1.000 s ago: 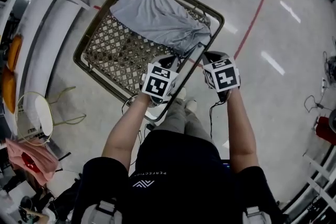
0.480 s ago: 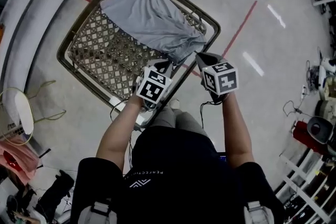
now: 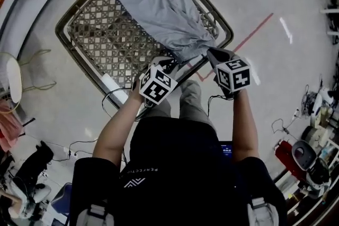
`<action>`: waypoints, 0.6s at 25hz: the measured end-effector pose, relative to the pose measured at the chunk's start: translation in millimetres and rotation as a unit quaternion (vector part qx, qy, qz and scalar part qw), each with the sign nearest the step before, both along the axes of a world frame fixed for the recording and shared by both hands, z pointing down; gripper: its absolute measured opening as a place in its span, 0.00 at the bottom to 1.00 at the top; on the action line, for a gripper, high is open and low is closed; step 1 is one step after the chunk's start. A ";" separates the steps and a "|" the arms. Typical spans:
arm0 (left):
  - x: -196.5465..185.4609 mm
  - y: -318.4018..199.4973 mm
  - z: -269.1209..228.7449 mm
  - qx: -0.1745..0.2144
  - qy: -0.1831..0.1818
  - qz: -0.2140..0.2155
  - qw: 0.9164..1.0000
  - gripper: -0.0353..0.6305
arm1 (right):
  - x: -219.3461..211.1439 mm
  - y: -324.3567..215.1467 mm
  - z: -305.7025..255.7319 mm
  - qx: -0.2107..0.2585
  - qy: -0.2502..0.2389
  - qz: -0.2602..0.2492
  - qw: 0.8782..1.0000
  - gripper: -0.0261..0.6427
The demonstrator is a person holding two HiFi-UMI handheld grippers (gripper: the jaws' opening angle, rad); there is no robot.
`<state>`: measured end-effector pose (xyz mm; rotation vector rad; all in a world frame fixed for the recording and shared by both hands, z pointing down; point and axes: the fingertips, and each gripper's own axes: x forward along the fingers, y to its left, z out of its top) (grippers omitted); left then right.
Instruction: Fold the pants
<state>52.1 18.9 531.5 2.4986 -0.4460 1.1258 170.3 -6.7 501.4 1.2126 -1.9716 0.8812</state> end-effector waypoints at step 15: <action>17.0 -3.8 3.8 -0.038 -0.038 -0.148 0.988 0.26 | 26.0 -9.9 14.8 -0.017 -0.044 -0.246 0.968 0.10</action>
